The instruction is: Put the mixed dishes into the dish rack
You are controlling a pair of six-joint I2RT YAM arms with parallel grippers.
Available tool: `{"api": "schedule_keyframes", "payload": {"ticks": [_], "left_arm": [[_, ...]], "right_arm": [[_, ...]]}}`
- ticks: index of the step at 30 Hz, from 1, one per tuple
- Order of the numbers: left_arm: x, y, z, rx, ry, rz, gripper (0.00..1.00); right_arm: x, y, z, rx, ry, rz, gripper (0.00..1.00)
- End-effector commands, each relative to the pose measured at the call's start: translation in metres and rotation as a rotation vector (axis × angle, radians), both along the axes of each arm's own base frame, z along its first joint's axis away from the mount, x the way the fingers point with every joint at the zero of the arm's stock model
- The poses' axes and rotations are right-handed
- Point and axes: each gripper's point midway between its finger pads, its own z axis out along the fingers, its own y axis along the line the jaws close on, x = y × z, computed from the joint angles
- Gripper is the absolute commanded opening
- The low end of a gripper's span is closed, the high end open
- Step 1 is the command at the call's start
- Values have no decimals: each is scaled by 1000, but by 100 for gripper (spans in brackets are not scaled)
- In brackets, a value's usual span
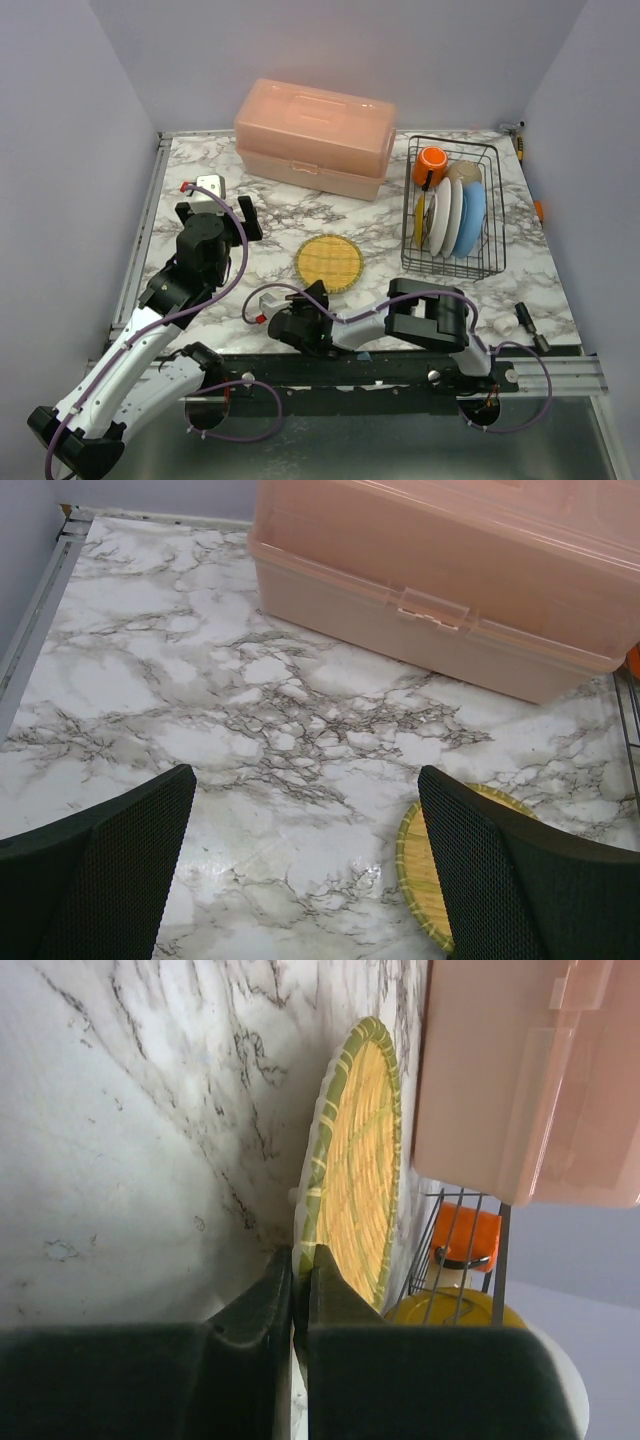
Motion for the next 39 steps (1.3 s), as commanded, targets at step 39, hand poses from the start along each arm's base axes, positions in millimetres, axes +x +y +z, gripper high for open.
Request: {"api": "schedule_keyframes", "payload": {"ticks": [39], "left_arm": [[-1, -10, 0, -34, -14, -51, 92]], "right_arm": [[20, -96, 346, 1516, 292, 78, 0]]}}
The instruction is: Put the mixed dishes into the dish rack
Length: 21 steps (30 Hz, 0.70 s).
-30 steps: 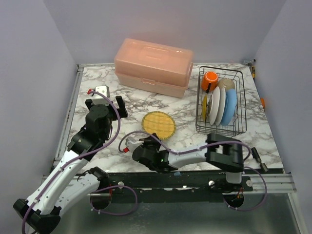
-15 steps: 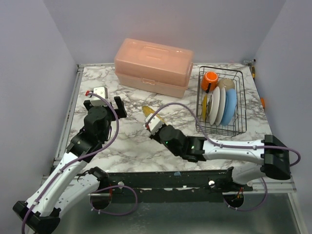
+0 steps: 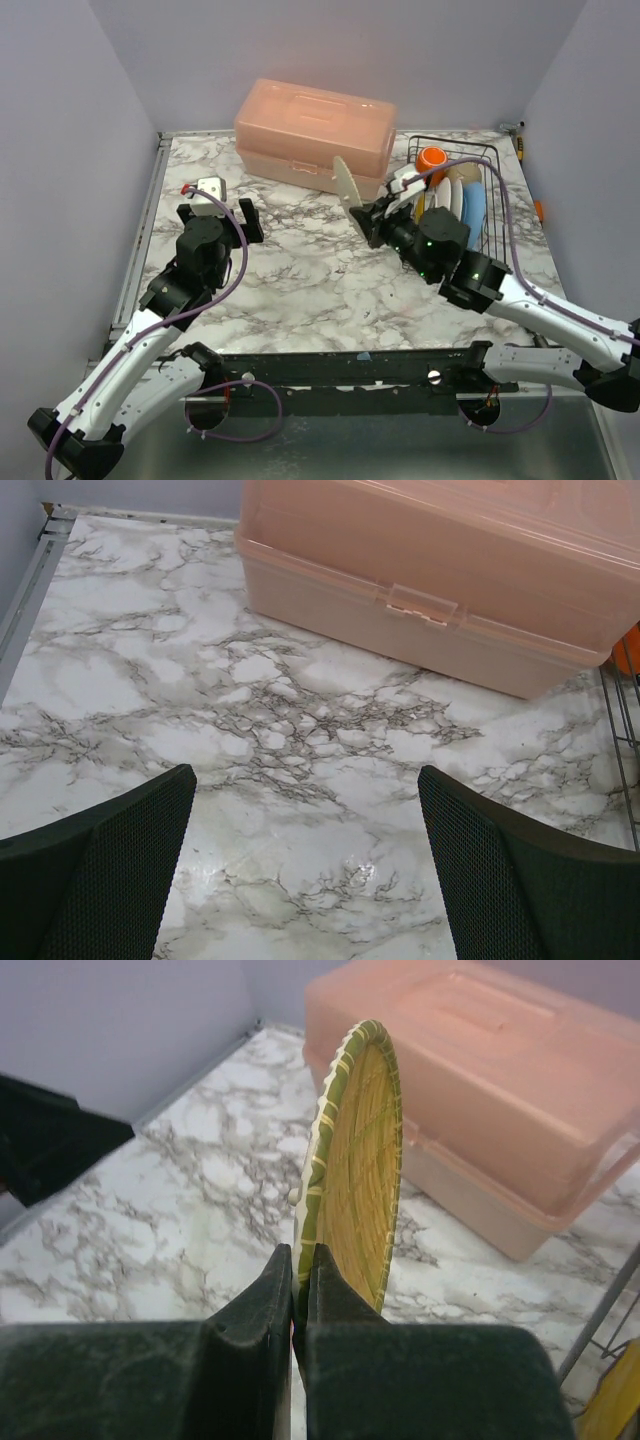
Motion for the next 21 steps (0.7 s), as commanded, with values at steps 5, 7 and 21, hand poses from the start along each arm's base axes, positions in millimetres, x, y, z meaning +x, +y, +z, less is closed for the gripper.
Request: {"api": "schedule_keyframes", "payload": {"ticks": [5, 7, 21], "left_arm": [[0, -8, 1, -20, 0, -38, 92], [1, -7, 0, -15, 2, -30, 92], [0, -13, -1, -20, 14, -58, 92]], "right_arm": [[23, -84, 88, 91, -95, -255, 0], [27, -107, 100, 103, -114, -314, 0], [26, -228, 107, 2, -127, -824, 0]]}}
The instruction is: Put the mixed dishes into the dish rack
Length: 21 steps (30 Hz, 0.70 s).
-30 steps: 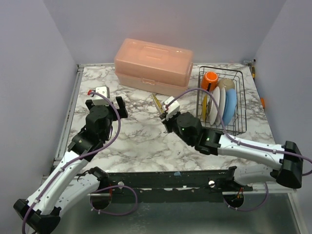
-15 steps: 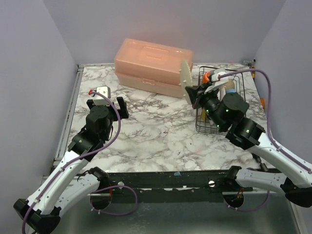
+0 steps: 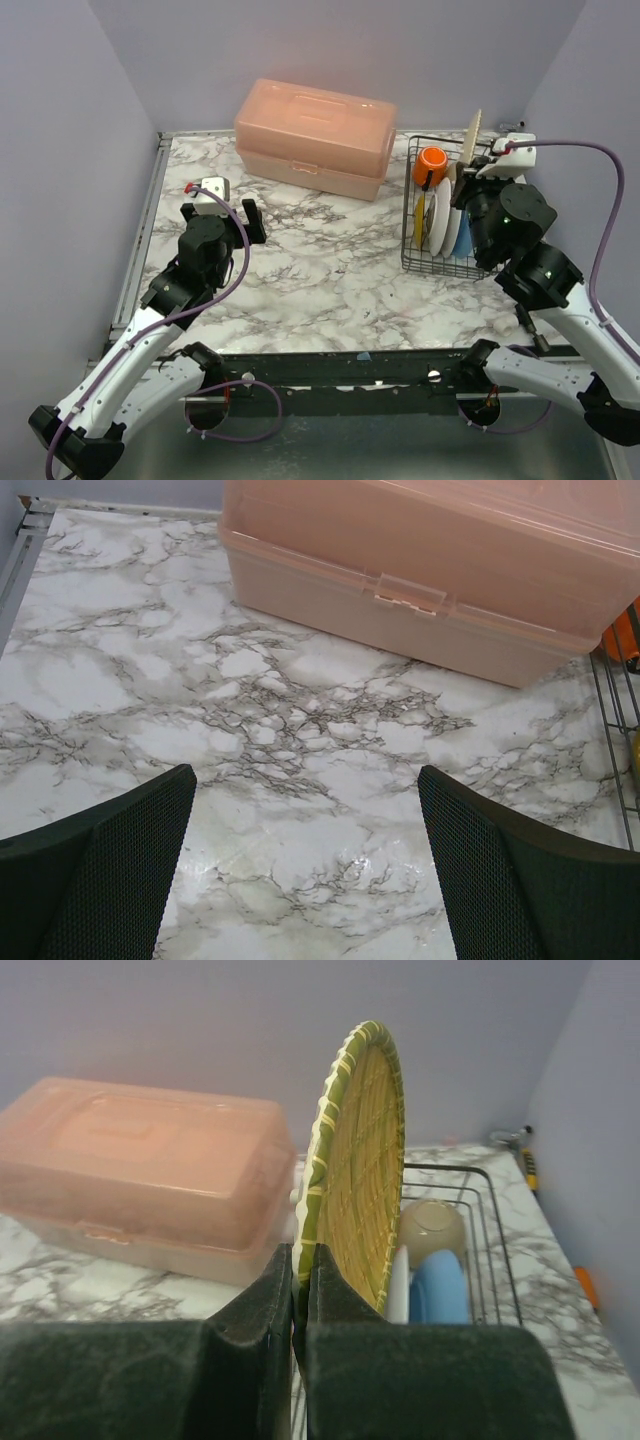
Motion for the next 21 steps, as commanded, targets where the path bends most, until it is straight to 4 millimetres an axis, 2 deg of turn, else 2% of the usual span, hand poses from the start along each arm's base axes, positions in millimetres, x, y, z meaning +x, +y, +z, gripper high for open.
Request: {"api": "schedule_keyframes", "payload": {"ticks": [1, 4, 5, 8, 9, 11, 13, 17, 21], "left_arm": [[-1, -7, 3, -21, 0, -30, 92], [-1, -8, 4, -26, 3, -37, 92], [-2, -9, 4, -28, 1, -39, 92], [-3, -9, 4, -21, -1, -42, 92], [-3, -9, 5, -20, -3, -41, 92], [-4, -9, 5, -18, -7, -41, 92], [-5, -10, 7, -21, -11, -45, 92], [-7, -14, 9, -30, -15, -67, 92], [-9, -15, 11, -33, -18, -75, 92]], "right_arm": [[-2, -46, 3, -19, 6, -208, 0], [26, -45, -12, -23, 71, -186, 0], [39, -54, -21, -21, 115, -200, 0], [68, -104, -39, 79, 190, -225, 0], [74, -115, -47, 117, 214, -198, 0], [75, -148, -57, 201, 242, -221, 0], [74, -162, -61, 244, 241, -236, 0], [79, -167, -66, 261, 254, -233, 0], [80, -157, -90, 288, 324, -162, 0]]}}
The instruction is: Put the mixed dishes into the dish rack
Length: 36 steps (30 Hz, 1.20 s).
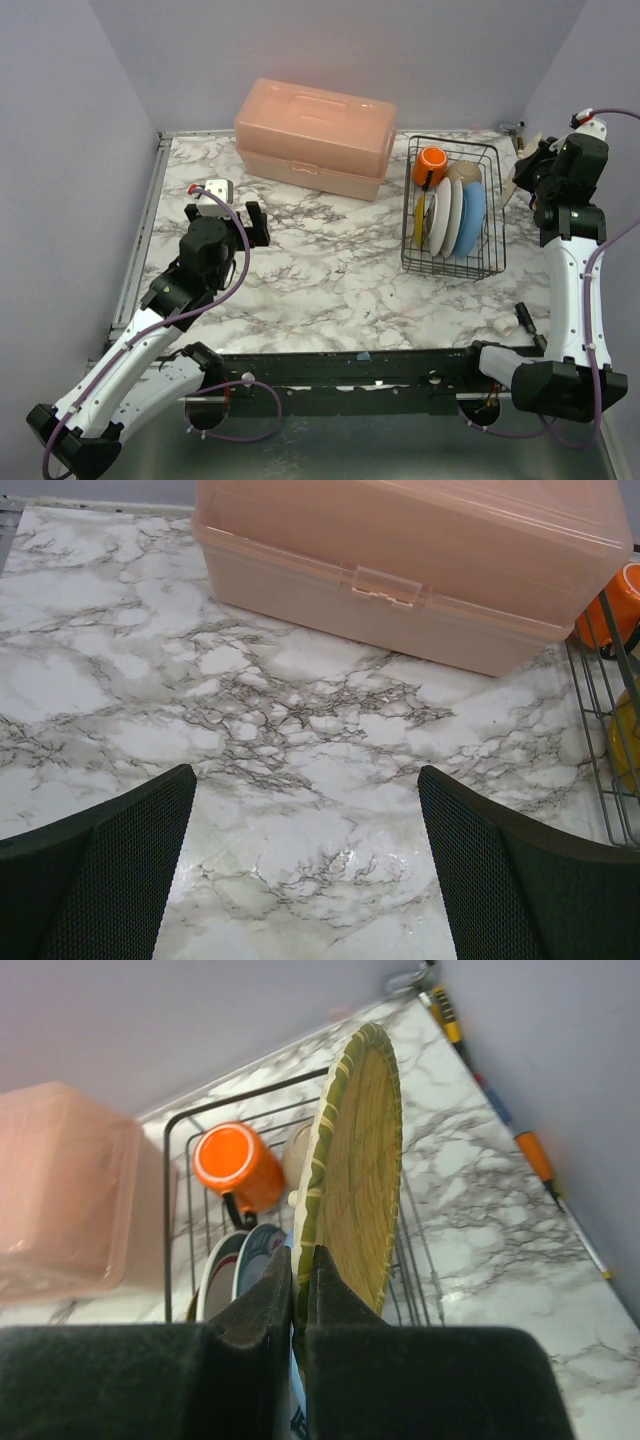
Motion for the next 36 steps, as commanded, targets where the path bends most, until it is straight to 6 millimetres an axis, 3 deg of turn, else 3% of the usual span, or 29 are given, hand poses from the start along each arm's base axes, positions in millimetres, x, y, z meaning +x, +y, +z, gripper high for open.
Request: {"api": "schedule_keyframes", "payload": {"ticks": [1, 8, 17, 23, 28, 36], "left_arm": [[-6, -5, 12, -24, -23, -35, 92], [-8, -10, 16, -45, -26, -60, 92], [-12, -13, 18, -53, -27, -78, 92], [-10, -13, 15, -44, -20, -72, 92], [-9, -12, 13, -35, -15, -67, 92], [-8, -13, 11, -32, -8, -68, 92]], "right_arm": [[2, 28, -4, 80, -16, 154, 0], [-1, 46, -27, 118, 74, 265, 0], [-11, 29, -70, 40, 258, 237, 0], [-13, 41, -92, 79, 319, 305, 0], [-14, 50, -95, 112, 317, 341, 0], [-19, 44, -113, 116, 385, 311, 0]]}}
